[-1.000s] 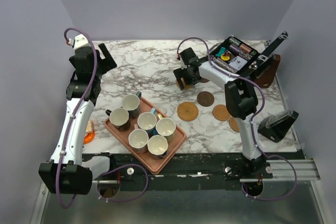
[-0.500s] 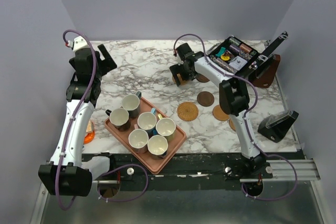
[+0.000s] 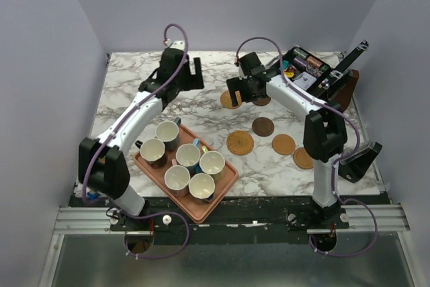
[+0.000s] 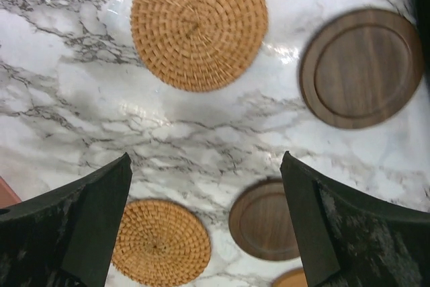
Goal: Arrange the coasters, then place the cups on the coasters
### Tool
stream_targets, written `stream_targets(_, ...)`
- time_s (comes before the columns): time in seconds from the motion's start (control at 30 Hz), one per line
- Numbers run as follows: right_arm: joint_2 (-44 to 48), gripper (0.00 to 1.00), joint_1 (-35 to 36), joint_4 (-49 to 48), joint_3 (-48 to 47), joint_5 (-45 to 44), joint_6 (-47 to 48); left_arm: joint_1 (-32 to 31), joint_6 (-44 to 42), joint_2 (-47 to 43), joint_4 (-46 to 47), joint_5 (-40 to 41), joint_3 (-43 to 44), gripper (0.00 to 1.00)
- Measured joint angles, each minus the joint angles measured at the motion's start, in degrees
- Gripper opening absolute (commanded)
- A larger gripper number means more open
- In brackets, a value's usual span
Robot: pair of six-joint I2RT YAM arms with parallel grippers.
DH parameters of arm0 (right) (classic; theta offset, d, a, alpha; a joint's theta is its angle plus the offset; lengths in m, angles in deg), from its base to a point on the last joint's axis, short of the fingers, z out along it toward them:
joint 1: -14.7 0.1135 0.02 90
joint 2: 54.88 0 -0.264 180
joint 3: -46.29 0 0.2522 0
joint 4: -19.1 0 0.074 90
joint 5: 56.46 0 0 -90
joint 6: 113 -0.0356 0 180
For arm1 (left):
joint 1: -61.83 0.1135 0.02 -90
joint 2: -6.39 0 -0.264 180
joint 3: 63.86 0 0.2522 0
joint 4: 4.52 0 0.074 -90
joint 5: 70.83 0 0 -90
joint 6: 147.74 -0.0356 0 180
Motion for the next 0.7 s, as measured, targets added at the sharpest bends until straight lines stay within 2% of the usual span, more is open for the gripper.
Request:
stream_targets(0.2,11.91,0.98,-3.28,-7.02,14.03,-2.12,-4.59,-7.65,-4.42,15.32,-1.05,-4.42,10.80,0.97)
stream_targets(0.37,20.06,0.98,-5.38,-13.27,22.36,-7.61,-7.21,-11.17,-8.98,26.97,-2.89,-5.25,19.91,0.99)
stream_targets(0.7,32.48,1.00,-6.84,-18.69,36.74,-12.87,-9.51,-13.62,-12.11,38.64,-6.14,-5.51,23.34,0.99)
